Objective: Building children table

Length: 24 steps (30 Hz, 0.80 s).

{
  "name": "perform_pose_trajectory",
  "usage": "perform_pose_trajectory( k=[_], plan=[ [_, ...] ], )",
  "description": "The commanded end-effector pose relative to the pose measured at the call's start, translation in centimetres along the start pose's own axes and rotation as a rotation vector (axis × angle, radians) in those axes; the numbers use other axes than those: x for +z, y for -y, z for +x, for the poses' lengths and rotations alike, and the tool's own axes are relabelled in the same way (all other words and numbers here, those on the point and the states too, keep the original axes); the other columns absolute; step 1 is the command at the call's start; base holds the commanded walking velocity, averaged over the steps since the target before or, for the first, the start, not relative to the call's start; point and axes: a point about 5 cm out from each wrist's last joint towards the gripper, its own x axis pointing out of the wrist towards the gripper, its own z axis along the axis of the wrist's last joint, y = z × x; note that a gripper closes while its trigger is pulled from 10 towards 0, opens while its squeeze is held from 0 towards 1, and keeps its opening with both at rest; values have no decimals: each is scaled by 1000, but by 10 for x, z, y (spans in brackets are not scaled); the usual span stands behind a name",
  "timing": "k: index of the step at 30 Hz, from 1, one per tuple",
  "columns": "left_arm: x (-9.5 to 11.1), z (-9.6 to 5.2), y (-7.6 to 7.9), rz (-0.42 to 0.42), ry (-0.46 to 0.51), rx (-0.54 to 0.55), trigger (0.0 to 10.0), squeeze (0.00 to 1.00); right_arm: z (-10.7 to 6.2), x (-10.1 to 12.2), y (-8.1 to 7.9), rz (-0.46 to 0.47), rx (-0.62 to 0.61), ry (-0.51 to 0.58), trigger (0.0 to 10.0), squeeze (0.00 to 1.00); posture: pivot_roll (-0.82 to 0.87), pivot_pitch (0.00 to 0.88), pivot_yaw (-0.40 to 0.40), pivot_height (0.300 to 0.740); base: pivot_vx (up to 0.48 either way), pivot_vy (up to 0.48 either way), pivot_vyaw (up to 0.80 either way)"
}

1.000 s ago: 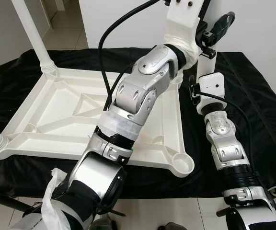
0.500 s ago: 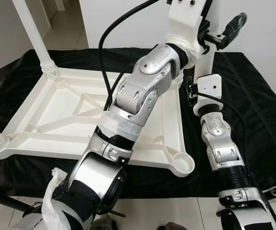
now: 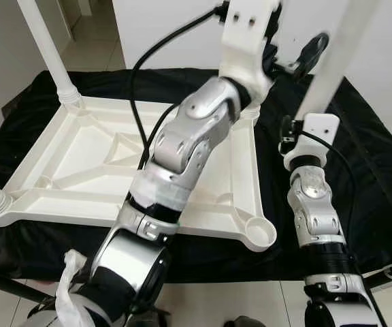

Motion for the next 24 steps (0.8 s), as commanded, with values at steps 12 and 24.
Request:
perform_pose_trajectory(
  k=[12, 24],
  plan=[
    [-27, -26, -9, 100, -83, -67, 10000, 0, -12, 1, 23, 54, -86, 23, 10000, 0, -15, 0, 7, 740, 0, 0, 0],
    [-65, -73, -17, 238, -185, -182, 10000, 0, -24, 1, 40, 42, -100, 27, 10000, 0, -12, 0, 5, 740, 0, 0, 0]
  ],
)
